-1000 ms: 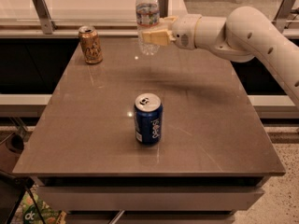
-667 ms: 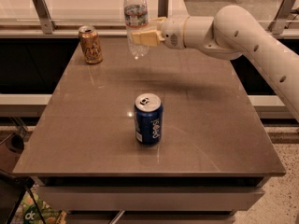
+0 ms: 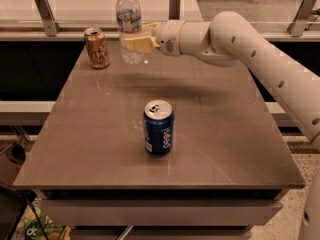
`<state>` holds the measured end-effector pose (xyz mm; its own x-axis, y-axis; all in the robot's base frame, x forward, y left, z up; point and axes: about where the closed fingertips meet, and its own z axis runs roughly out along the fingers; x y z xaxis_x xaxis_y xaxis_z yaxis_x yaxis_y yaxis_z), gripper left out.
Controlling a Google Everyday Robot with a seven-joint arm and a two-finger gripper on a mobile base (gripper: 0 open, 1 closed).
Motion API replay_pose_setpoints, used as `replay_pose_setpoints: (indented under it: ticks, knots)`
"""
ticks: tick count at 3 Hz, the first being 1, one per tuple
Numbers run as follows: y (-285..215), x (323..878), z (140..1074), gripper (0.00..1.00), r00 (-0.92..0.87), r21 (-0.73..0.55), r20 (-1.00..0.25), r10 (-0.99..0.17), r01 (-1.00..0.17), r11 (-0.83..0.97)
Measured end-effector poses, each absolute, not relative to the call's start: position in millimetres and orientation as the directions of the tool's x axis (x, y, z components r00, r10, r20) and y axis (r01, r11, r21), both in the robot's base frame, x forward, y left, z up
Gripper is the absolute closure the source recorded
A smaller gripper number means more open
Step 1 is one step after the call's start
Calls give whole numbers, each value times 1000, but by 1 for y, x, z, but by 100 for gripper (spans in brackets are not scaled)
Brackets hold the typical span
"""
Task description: Move water bottle near orange can
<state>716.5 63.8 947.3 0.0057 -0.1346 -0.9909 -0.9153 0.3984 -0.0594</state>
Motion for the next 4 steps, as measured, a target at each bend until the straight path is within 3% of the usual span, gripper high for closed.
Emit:
replay_pose_setpoints:
  ticks: [4]
  knots:
    - [100,744,867,100,41,-113,-982,-186,-912,393]
